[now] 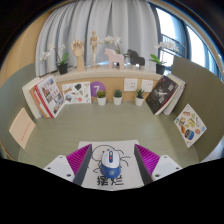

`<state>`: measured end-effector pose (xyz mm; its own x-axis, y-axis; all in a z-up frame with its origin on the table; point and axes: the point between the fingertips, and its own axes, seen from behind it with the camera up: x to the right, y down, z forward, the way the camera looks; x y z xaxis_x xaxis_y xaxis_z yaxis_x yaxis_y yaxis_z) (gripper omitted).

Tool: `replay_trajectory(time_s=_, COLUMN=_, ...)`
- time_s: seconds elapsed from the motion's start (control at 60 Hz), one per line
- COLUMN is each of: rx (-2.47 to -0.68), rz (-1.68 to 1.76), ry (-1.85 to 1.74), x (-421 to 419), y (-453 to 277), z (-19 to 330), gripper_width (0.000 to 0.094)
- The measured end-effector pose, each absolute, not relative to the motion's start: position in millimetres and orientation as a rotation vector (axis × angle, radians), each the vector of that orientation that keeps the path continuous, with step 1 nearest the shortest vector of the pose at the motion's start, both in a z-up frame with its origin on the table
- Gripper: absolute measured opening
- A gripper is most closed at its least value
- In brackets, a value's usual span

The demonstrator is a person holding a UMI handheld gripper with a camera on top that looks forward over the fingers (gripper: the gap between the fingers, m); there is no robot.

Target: Arrange mouse

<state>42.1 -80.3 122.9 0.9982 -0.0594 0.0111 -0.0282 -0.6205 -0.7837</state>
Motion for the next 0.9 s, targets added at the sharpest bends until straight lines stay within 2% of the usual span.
replay_trajectory(time_s=0.15, rx=-2.194, rz=-0.02, ry=0.067, x=40, y=-112, z=185, gripper_width=0.0833)
replay_trajectory(time_s=0.333, rx=-2.165, rz=0.027, ry=0.039, x=34, y=-160, z=225, gripper_width=0.0825)
replay_trajectory(time_s=0.567, rx=-2.117, rz=0.077, ry=-0.025, x=32, y=-207, z=244, gripper_width=0.0823)
replay_trajectory(time_s=0.9, rx=-2.075, rz=0.123, ry=-0.037, x=36, y=-232, z=264, gripper_width=0.0823)
